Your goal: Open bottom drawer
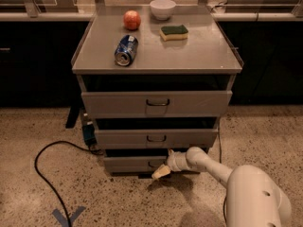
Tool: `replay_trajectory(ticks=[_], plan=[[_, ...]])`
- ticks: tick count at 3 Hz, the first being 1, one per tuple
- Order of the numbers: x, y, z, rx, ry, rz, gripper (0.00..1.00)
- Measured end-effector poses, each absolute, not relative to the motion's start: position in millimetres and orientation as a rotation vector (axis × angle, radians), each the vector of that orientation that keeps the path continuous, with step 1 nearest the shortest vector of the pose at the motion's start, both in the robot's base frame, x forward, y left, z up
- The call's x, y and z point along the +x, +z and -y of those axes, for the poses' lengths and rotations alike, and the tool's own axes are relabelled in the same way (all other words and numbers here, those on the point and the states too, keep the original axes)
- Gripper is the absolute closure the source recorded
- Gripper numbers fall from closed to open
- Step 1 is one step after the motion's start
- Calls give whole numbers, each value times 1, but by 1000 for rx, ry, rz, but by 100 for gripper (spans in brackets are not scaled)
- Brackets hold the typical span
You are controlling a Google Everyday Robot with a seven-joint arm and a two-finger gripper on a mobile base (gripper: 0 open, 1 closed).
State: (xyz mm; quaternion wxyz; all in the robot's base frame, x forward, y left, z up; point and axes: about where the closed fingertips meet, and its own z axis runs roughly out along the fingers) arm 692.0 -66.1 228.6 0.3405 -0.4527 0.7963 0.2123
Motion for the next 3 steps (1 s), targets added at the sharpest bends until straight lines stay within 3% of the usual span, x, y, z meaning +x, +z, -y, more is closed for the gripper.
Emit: replay_trajectory(ticks=[3], plan=[[701, 181, 80, -1177, 605, -2215, 0]])
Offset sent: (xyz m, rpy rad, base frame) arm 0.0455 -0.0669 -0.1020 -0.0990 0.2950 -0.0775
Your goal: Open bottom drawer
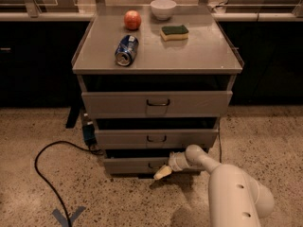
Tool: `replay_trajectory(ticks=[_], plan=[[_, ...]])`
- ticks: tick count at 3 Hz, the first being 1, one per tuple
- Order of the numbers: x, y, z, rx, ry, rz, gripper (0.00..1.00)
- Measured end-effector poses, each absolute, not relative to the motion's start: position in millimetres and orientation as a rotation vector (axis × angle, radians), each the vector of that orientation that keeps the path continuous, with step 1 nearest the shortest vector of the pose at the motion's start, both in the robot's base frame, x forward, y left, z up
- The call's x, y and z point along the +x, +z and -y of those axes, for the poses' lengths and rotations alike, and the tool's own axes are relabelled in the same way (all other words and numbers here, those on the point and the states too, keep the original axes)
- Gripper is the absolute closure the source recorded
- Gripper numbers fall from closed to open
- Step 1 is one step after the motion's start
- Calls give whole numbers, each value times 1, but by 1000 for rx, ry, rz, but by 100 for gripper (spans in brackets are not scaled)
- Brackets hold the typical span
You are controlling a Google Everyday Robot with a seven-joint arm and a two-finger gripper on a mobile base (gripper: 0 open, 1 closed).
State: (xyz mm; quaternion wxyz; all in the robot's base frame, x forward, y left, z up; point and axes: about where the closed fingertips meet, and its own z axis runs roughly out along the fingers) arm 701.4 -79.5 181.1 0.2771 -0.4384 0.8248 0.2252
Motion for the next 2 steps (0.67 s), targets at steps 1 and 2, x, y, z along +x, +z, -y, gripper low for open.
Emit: replay_trajectory(ticks=[1, 2], plan=[[676, 189, 86, -1141, 694, -2251, 0], [676, 189, 86, -1141, 694, -2251, 0]])
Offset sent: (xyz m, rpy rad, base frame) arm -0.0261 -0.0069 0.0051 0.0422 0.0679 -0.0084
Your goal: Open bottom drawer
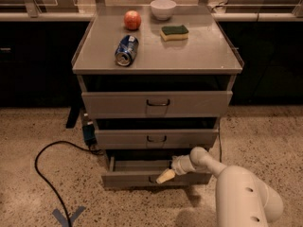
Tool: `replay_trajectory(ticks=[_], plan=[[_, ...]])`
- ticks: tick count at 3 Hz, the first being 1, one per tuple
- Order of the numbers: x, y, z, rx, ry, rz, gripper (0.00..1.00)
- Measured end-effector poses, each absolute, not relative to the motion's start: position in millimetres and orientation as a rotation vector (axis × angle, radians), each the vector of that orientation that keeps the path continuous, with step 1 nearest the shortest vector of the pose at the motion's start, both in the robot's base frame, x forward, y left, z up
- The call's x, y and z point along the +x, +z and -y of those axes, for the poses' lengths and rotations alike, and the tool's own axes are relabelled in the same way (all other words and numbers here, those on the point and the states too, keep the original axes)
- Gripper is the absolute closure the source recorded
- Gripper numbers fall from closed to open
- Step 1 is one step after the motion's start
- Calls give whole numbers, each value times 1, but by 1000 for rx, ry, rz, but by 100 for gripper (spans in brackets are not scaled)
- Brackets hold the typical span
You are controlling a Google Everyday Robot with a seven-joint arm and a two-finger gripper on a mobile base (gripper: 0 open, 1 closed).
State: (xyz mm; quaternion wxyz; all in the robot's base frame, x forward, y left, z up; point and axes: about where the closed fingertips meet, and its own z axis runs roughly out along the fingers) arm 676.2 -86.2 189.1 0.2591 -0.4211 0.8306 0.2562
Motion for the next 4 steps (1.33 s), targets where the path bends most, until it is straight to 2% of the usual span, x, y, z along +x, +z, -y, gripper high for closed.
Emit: replay_trajectory(ticks=[2, 3, 4], plan=[[626, 179, 85, -1117, 756, -2324, 0], [564, 183, 92, -1099, 808, -2370, 0], [563, 183, 92, -1099, 808, -2370, 0]])
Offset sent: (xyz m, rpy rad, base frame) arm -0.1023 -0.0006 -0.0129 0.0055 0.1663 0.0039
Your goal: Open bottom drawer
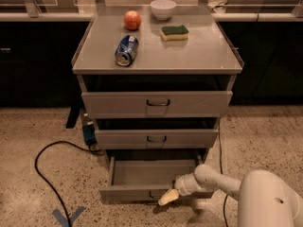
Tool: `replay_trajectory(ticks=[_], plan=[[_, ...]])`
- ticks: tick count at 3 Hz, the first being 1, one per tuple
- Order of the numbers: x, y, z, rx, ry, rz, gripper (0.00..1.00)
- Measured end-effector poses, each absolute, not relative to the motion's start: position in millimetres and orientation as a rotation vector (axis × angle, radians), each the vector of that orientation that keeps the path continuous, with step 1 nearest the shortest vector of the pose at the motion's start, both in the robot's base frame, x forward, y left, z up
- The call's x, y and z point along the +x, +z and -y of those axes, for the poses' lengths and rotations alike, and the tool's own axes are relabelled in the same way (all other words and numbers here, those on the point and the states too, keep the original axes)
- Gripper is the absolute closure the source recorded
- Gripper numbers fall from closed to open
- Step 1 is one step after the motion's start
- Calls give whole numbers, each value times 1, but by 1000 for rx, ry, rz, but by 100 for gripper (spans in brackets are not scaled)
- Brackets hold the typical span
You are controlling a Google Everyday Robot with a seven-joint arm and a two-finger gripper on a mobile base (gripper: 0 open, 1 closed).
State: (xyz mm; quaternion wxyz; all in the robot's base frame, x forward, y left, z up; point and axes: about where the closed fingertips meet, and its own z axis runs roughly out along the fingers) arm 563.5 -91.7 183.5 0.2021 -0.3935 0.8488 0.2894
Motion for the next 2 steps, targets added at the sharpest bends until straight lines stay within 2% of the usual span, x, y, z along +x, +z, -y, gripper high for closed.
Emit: replay_trajectory(ticks=[2], plan=[[512, 196, 83, -1127, 905, -2406, 0]])
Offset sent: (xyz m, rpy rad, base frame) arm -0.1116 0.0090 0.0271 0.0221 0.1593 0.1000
